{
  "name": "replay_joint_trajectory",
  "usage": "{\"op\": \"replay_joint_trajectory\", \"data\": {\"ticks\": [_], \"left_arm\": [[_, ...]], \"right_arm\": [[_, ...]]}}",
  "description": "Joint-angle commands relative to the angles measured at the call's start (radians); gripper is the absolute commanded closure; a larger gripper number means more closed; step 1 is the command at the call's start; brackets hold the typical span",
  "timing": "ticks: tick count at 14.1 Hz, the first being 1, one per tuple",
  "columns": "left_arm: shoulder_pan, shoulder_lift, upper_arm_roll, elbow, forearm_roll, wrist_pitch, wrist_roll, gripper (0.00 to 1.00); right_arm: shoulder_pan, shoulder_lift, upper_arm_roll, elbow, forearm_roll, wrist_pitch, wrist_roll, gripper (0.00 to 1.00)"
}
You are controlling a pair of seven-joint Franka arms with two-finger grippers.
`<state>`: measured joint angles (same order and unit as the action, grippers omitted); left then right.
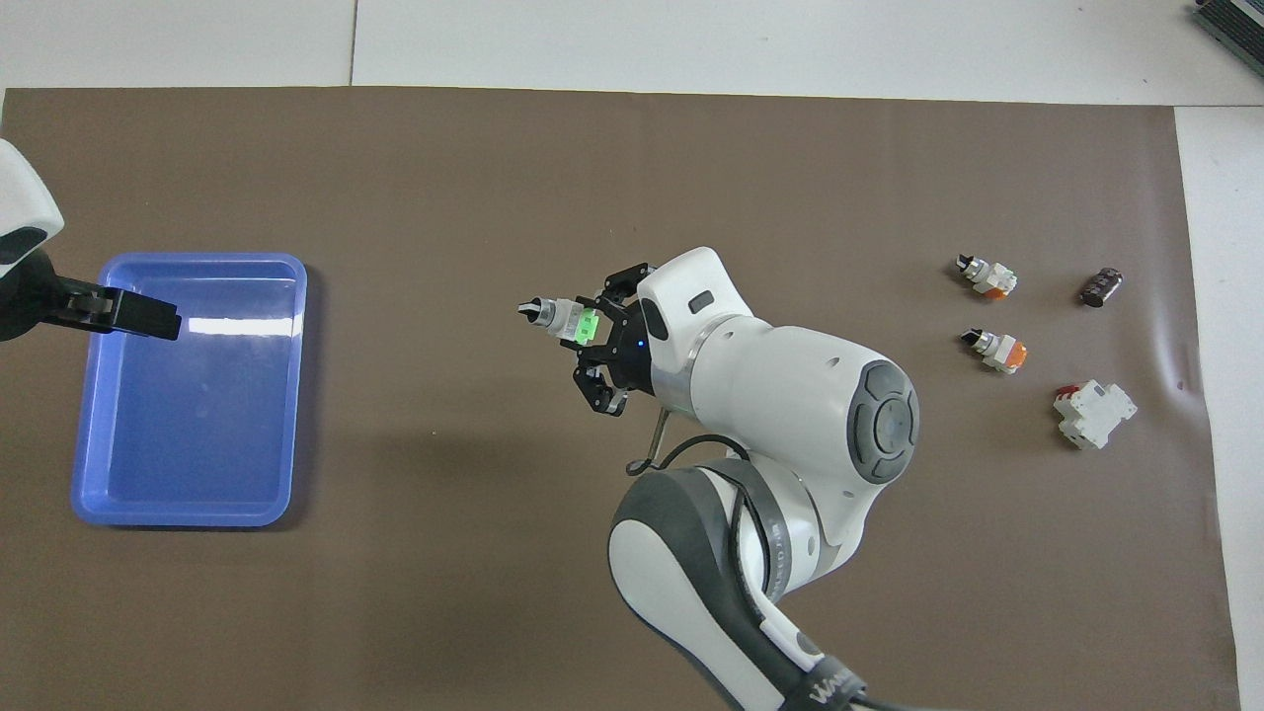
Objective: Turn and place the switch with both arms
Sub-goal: 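Carry the switch toward the tray while the left gripper rises, then move the open left gripper toward the switch held by the right gripper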
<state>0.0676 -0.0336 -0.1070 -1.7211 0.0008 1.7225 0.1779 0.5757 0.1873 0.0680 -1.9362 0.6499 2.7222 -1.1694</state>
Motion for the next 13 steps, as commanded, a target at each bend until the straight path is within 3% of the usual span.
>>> {"op": "replay_joint_trajectory", "data": {"ticks": [1,3,5,9,13], "left_arm": [[-0.009,-0.026,-0.002,-0.022,0.007,0.014,-0.001,0.0],[-0.011,-0.041,-0.01,-0.049,-0.008,0.003,0.0,0.0],[-0.009,-0.055,-0.007,-0.071,-0.132,-0.024,-0.061,0.19],[-0.069,-0.046,-0.016,-0.071,-0.287,0.027,-0.494,0.17],[-0.094,-0.025,-0.017,-0.069,-0.433,0.086,-0.804,0.15]], "right_arm": [[0.015,0.024,-0.004,0.028,0.004,0.011,0.025,1.0],[0.026,0.024,-0.004,0.034,-0.004,0.004,0.028,1.0],[0.038,0.024,-0.005,0.043,-0.007,0.001,0.042,1.0],[0.046,0.026,-0.004,0.045,-0.061,0.008,0.103,1.0],[0.046,0.026,-0.004,0.045,-0.075,0.011,0.117,1.0]]}}
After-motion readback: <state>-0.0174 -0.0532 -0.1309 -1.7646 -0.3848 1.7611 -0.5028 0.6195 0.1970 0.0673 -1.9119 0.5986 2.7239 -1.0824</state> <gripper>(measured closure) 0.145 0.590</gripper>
